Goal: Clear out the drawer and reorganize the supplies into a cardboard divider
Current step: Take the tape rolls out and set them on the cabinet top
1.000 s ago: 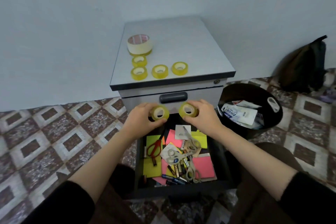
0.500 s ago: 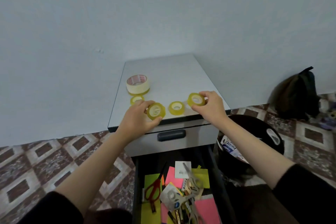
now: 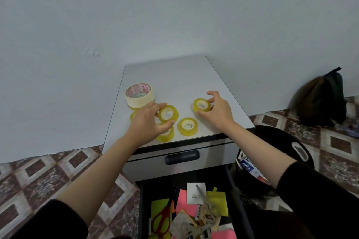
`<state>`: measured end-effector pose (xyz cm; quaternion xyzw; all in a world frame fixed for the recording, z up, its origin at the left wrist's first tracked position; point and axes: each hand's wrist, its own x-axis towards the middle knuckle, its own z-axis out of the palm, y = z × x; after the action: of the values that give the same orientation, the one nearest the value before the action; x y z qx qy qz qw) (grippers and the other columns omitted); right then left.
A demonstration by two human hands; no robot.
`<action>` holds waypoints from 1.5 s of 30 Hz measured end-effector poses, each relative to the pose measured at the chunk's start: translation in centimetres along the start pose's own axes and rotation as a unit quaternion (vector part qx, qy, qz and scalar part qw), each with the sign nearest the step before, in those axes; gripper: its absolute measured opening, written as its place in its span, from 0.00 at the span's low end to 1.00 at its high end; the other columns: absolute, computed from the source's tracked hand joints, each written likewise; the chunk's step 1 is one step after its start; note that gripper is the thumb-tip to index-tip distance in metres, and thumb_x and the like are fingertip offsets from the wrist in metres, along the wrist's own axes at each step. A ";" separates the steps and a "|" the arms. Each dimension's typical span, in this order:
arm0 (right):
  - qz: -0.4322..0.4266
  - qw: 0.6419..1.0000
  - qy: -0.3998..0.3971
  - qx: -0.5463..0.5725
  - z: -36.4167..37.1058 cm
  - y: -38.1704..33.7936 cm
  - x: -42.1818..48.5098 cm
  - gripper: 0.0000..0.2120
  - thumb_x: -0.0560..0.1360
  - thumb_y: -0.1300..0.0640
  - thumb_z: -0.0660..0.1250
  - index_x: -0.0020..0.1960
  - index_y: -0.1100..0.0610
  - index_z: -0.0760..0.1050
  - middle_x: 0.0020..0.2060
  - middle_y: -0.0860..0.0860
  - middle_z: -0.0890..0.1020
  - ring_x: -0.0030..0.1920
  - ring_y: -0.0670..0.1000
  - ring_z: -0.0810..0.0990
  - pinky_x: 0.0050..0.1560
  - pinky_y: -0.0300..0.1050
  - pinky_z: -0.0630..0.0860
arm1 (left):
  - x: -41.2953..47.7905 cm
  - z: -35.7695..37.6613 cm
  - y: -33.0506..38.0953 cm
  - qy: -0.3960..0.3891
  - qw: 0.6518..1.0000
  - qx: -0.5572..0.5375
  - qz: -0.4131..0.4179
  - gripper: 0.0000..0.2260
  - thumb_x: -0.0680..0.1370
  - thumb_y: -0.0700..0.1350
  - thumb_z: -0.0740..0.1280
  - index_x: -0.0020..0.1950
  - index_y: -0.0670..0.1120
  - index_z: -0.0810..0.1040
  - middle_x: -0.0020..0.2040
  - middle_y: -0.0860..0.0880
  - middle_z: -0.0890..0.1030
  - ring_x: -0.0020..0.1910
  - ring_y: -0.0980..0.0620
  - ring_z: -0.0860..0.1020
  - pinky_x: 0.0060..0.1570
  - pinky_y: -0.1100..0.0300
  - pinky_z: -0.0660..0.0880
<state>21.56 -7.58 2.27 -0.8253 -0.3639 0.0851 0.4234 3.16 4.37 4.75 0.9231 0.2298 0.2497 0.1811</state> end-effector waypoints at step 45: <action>0.022 0.997 0.052 0.046 -2.8 4.5 1.2 0.06 0.75 0.61 0.66 0.43 0.60 0.80 0.34 0.48 0.77 0.33 0.43 0.71 0.40 0.37 0.68 | 14.5 7.3 1.7 -0.143 0.975 -0.054 -0.158 0.26 0.66 0.49 0.77 0.62 0.45 0.77 0.55 0.46 0.78 0.51 0.52 0.74 0.53 0.64 0.68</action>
<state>26.01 -10.28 0.85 -0.8157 -0.3193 0.0680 0.4776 18.86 8.82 5.06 0.8901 0.3303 0.0951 0.2993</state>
